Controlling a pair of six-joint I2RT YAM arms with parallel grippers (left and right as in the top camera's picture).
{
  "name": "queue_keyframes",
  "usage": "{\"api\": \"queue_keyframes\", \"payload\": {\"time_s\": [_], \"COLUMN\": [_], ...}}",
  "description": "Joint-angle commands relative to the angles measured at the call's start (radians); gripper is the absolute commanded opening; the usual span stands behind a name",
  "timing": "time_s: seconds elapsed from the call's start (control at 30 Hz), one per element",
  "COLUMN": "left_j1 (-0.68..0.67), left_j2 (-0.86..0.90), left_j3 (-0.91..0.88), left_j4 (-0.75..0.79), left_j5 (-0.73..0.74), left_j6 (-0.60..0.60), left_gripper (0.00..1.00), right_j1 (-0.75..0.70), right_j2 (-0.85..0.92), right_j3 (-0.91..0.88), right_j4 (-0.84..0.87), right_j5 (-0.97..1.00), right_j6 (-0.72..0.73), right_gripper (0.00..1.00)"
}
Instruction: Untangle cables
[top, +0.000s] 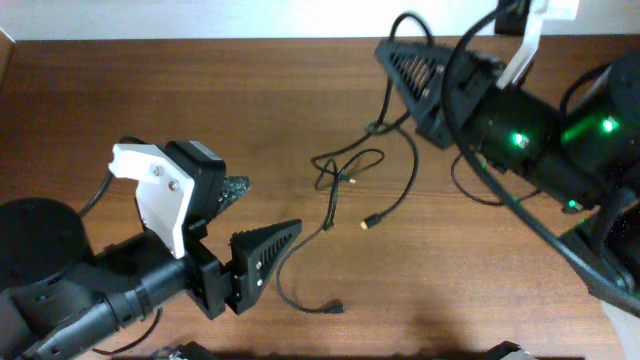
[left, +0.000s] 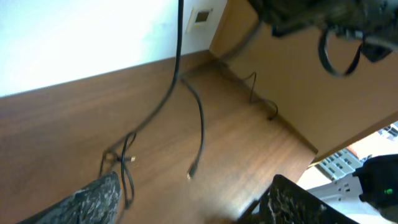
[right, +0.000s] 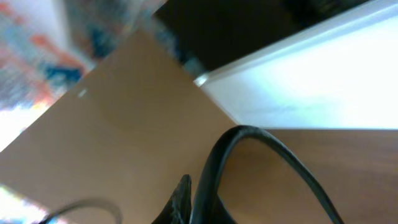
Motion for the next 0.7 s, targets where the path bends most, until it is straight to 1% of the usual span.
{"api": "queue_keyframes", "payload": {"time_s": [0.0,0.03,0.07,0.13,0.23,0.3,0.33,0.4,0.47,0.53,0.6,0.67], "left_j1": [-0.002,-0.002,-0.002,-0.002,-0.002,-0.002,-0.002,-0.002,-0.002,-0.002,-0.002,-0.002], "left_j2": [0.014,0.014,0.015,0.015,0.015,0.016,0.019,0.029,0.047,0.062,0.074,0.082], "left_j3": [0.009,0.009,0.009,0.009,0.009,0.009,0.009,0.009,0.009,0.009,0.009,0.009], "left_j4": [-0.039,-0.047,-0.051,-0.053,-0.053,-0.053,-0.053,-0.051,-0.048,-0.05,-0.05,-0.051], "left_j5": [-0.013,-0.014,-0.014,-0.014,-0.013,-0.013,-0.013,-0.013,-0.013,-0.009,-0.009,-0.009], "left_j6": [0.013,0.013,0.013,0.018,0.058,0.058,0.058,0.058,0.058,0.057,0.058,0.058], "left_gripper": [0.78,0.79,0.78,0.78,0.78,0.79,0.78,0.79,0.79,0.79,0.79,0.79], "right_j1": [-0.061,-0.078,-0.1,-0.131,-0.15,-0.145,-0.145,-0.14,-0.113,-0.068,-0.035,-0.008], "right_j2": [0.023,0.029,0.04,0.059,0.102,0.132,0.156,0.199,0.259,0.307,0.323,0.322], "right_j3": [0.012,0.012,0.012,0.012,0.012,0.012,0.012,0.012,0.012,0.012,0.012,0.012], "right_j4": [-0.019,-0.045,-0.105,-0.228,-0.445,-0.537,-0.584,-0.61,-0.569,-0.488,-0.436,-0.381], "right_j5": [0.264,0.321,0.401,0.478,0.49,0.461,0.408,0.256,-0.007,-0.219,-0.287,-0.3], "right_j6": [0.004,0.003,0.0,0.001,0.001,0.002,0.002,0.0,-0.013,-0.046,-0.046,-0.051], "right_gripper": [0.04,0.04,0.04,0.04,0.04,0.04,0.04,0.04,0.04,0.04,0.04,0.04]}}
